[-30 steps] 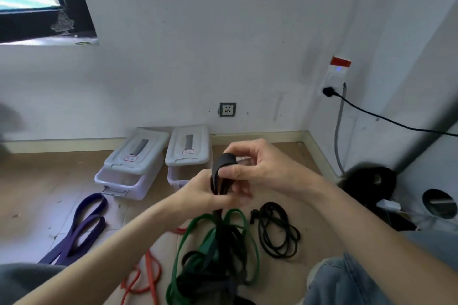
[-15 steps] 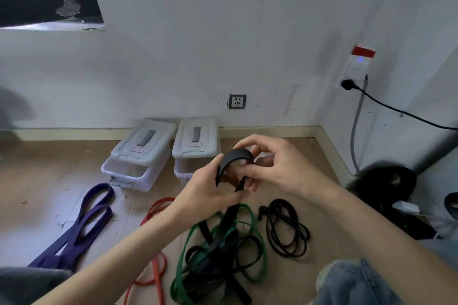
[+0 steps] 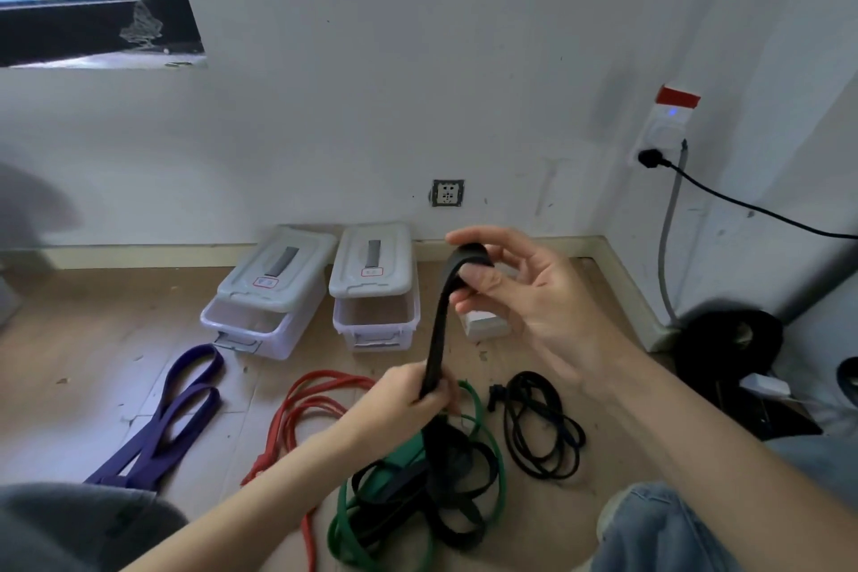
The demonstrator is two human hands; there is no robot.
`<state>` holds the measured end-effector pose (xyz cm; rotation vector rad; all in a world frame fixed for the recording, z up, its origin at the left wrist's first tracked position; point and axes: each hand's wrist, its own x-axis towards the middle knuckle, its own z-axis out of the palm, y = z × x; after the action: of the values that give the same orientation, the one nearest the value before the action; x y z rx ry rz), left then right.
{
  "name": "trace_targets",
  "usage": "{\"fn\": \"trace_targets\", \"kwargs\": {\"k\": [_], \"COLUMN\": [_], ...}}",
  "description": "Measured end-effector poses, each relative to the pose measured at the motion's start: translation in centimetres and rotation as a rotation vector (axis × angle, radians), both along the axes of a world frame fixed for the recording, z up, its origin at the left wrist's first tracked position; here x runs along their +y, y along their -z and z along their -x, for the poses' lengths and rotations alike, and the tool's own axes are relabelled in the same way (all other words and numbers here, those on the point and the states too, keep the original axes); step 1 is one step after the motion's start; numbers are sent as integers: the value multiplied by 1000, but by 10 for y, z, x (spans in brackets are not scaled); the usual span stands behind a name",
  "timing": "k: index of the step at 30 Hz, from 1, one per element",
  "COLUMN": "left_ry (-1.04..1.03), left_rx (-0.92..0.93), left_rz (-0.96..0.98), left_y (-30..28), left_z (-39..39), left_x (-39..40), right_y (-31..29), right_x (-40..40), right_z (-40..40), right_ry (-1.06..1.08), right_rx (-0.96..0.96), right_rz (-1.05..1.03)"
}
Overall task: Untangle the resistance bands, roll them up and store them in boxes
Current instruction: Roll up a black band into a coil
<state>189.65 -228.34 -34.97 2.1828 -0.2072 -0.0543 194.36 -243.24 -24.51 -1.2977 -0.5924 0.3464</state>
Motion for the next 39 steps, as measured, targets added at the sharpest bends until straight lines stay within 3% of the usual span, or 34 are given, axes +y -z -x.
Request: {"fn": "trace_targets", "kwargs": {"k": [2, 5, 6, 7, 9, 12, 15, 18, 21, 23, 25, 27, 28, 30, 33, 34, 39], "left_ry": [-120, -396, -421, -400, -310, -217, -176, -104, 63, 19, -110, -245, -265, -244, -254, -270, -288], "left_rx": [64, -27, -119, -187, -223, -261, -254, 82, 274, 241, 162, 24, -64, -163, -113, -123, -196], "left_rz": [-14, 216, 127, -49, -376, -514, -414, -32, -135, -139, 27, 306, 367, 291, 57, -13, -114], "left_y": [2, -26, -37, -45, -51, -47, -39, -17, 17, 20, -1, -35, -51, -75, -84, -83, -73], "left_z": [-4, -12, -14, -14, -10, -1, -6, -7, 7, 9, 3, -5, -8, -7, 1, 1, -2], "left_x": [11, 31, 36, 38, 28, 6, 8, 13, 14, 17, 19, 24, 27, 27, 12, 6, 6], "right_y": [4, 13, 18, 22, 25, 36, 37, 24, 14, 11, 12, 13, 13, 13, 5, 2, 9], "right_x": [-5, -21, -23, -22, -13, 4, 7, 9, 3, 0, -9, -20, -24, -27, -22, -20, -6], "right_z": [-7, -20, -20, -18, -8, 4, 4, 3, -1, -6, -15, -23, -24, -25, -22, -21, -5], "right_ry": [85, 51, 27, 33, 16, -140, -19, 23, 105, 203, 185, 32, -41, -130, -200, -240, -134], "right_rx": [45, -150, -211, -235, -211, -241, -348, -227, -77, -134, -258, -328, -312, -264, -9, -20, -299], "right_rz": [149, 989, 1196, 1263, 1119, 968, 931, 604, 261, 317, 675, 1084, 1131, 940, 406, 364, 760]}}
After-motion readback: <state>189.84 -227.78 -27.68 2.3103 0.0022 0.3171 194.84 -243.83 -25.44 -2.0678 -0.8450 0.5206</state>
